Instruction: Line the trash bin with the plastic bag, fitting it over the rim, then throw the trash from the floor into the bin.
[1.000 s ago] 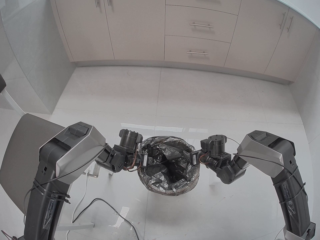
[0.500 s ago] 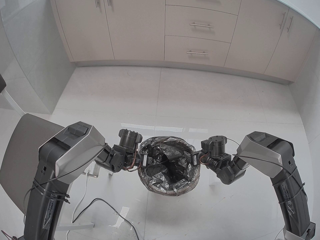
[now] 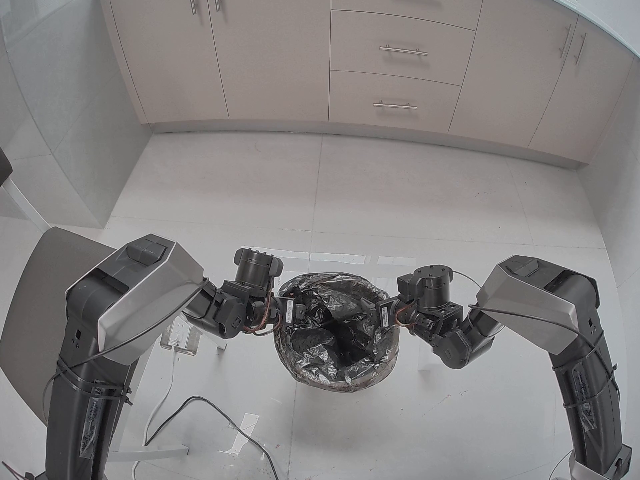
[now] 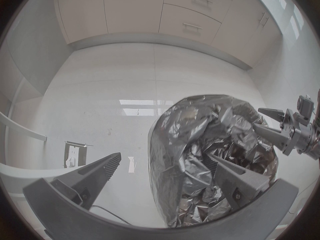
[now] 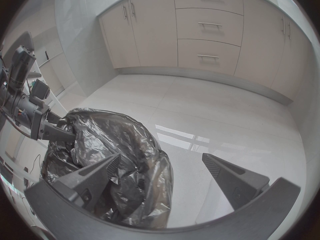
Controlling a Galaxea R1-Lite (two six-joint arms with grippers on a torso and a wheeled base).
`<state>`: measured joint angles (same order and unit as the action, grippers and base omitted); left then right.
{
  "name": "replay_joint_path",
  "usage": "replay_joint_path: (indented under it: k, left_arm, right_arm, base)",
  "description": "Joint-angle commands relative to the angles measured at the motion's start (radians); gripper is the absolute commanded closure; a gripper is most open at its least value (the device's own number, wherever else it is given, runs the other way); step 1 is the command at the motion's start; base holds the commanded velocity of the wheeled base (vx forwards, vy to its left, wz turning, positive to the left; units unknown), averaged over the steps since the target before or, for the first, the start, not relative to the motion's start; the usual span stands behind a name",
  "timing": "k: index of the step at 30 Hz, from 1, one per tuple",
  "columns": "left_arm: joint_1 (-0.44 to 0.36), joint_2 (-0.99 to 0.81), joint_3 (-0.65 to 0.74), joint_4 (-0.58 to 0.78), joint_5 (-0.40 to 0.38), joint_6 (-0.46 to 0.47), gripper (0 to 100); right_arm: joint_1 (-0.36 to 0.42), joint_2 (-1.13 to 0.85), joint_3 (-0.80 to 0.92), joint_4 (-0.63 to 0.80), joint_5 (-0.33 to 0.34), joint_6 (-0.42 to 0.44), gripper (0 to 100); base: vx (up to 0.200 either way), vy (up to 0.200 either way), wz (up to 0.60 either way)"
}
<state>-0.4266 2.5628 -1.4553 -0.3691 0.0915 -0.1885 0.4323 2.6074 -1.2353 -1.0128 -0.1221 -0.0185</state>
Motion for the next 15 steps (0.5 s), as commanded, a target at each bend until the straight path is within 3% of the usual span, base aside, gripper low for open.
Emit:
replay_joint_path:
  k: [1,15]
  left_arm:
    - [0.002,-0.049,0.006,0.004,0.001,-0.002,0]
    - [0.008,-0.041,0.023,-0.002,-0.001,0.001,0]
  right_arm:
    - [0.003,-0.050,0.017,0.000,0.002,0.002,0]
    - [0.046,0.017,-0.058,0.014,0.007,-0.003,0]
  base:
    - [0.000,0.000,0.00]
    - [0.000,0.000,0.00]
